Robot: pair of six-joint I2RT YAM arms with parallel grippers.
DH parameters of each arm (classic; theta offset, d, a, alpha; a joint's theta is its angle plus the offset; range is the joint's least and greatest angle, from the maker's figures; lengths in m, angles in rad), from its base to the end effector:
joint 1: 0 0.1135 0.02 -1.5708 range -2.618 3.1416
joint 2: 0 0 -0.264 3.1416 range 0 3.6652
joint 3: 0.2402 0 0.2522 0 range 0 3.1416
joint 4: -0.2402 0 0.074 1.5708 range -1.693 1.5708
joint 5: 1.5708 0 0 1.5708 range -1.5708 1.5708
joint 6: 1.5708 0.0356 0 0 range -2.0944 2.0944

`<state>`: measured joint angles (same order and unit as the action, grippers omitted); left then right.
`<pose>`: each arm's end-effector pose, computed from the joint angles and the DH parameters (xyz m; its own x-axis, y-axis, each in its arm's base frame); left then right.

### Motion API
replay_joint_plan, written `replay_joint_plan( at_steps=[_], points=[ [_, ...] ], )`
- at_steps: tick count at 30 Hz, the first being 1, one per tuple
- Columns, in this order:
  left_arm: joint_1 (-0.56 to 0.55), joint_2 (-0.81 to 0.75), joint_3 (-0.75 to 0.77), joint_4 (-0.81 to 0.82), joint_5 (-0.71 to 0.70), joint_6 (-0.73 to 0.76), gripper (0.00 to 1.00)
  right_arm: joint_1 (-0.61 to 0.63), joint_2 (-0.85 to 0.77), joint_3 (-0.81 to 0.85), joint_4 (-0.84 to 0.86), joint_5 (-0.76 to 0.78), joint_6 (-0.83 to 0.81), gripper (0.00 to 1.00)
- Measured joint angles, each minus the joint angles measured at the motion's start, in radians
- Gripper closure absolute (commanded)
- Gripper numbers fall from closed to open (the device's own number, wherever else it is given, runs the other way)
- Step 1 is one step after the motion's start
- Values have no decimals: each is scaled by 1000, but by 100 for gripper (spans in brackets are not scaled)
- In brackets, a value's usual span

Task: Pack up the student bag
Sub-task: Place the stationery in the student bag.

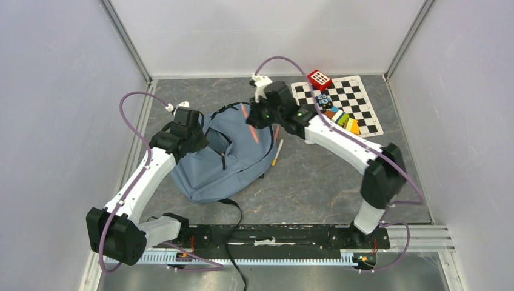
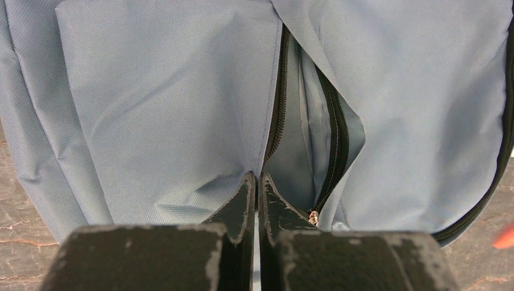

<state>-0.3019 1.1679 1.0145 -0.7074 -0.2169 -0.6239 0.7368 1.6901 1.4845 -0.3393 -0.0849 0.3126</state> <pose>0.2301 -0.0636 0.2957 -0.6791 -0.3861 -0.6244 -0.2960 0.9223 -0.2483 0.2921 0.2690 0.3276 -0.5877 -0.1194 -0.8002 -0.5701 0.7629 0.3048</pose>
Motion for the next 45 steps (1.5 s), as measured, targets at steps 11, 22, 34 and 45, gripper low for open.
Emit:
replay_joint_plan(
  at_steps=[11,22,34,45],
  points=[
    [4,-13,-16,16,19,-1,98,97,310,134,219,-122,179,100],
    [4,-17,-23,26,29,-1,98,93,441,306,286,-124,241,100],
    [5,-17,-23,29,32,-1,98,140,437,174,262,-161,286,100],
    [6,-28,-23,26,31,-1,98,166,439,185,215,-190,288,100]
  ],
)
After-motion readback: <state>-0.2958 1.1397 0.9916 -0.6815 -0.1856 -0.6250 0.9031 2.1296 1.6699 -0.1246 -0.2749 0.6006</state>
